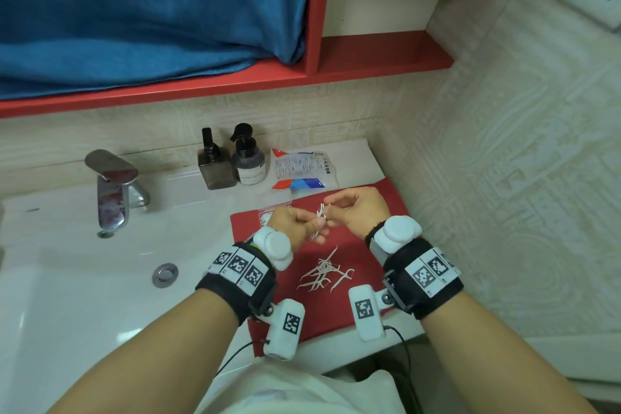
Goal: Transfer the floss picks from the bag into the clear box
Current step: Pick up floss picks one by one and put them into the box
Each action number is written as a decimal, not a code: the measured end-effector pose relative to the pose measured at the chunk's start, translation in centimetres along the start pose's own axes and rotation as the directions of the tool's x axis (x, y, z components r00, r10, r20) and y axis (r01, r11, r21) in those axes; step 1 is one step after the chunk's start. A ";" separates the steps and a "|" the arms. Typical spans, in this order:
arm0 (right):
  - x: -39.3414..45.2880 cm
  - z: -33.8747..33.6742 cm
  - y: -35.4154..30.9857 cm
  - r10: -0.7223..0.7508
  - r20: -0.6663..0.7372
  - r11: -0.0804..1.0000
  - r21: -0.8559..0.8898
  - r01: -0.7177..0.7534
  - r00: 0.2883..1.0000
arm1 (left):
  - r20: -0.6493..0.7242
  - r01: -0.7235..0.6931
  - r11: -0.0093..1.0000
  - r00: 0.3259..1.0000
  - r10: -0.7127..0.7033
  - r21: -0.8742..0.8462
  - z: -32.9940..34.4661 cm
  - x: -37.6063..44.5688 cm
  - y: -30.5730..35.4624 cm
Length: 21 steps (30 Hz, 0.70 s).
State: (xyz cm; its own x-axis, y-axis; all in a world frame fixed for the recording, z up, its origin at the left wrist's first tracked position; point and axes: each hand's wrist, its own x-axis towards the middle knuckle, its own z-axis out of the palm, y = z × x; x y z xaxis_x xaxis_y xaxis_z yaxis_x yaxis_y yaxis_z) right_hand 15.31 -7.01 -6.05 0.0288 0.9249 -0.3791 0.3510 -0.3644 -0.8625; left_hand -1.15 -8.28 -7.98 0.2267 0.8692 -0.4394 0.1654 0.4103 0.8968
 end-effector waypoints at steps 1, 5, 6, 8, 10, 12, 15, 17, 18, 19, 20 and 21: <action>0.0 -0.1 0.0 0.012 -0.002 1.000 0.021 -0.011 1.000 | -0.001 -0.006 1.000 1.000 0.006 -0.009 0.1 0.0 0.1; -0.3 -0.4 -0.6 -0.016 0.019 0.991 0.130 0.013 1.000 | 0.039 -0.042 0.999 0.998 0.041 0.013 -0.1 -0.1 1.0; -0.3 -0.5 -0.7 -0.024 0.027 0.987 0.161 0.019 0.999 | 0.057 -0.049 0.999 0.997 0.048 0.023 -0.1 -0.2 1.3; -0.6 -0.6 -1.2 -0.053 0.038 0.975 0.217 0.044 0.998 | 0.091 -0.078 0.996 0.993 0.074 0.040 -0.4 -0.4 1.8; -0.8 -0.6 -1.6 -0.092 0.050 0.967 0.244 0.077 0.994 | 0.119 -0.101 0.994 0.988 0.094 0.053 -0.7 -0.5 2.2; -1.0 -0.5 -2.0 -0.131 0.058 0.963 0.243 0.113 0.990 | 0.136 -0.122 0.990 0.984 0.112 0.066 -1.1 -0.8 2.4; -1.0 -0.5 -2.0 -0.170 0.079 0.968 0.198 0.152 0.982 | 0.149 -0.136 0.985 0.982 0.120 0.102 -1.5 -1.1 2.5; -1.0 -0.3 -2.0 -0.192 0.094 0.972 0.153 0.177 0.977 | 0.172 -0.134 0.981 0.979 0.109 0.143 -1.8 -1.2 2.6; -1.0 -0.2 -2.1 -0.198 0.093 0.973 0.135 0.185 0.976 | 0.183 -0.127 0.980 0.978 0.099 0.152 -2.0 -1.2 2.6; -1.0 -0.1 -2.2 -0.199 0.088 0.975 0.120 0.188 0.976 | 0.189 -0.115 0.982 0.978 0.086 0.148 -2.1 -1.2 2.7; -1.0 0.1 -2.3 -0.200 0.083 0.976 0.105 0.191 0.976 | 0.194 -0.097 0.986 0.979 0.070 0.135 -2.2 -1.3 2.7; -1.1 0.4 -2.4 -0.198 0.082 0.978 0.083 0.192 0.977 | 0.196 -0.077 0.990 0.979 0.052 0.119 -2.3 -1.4 2.6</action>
State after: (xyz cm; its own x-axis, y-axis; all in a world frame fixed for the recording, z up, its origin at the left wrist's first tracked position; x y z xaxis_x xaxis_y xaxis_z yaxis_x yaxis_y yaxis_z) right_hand 14.12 -7.16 -3.71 -0.1181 0.9668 -0.2265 0.2712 -0.1880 -0.9440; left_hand -3.22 -7.81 -4.88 0.4187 0.8185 -0.3934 0.2605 0.3068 0.9154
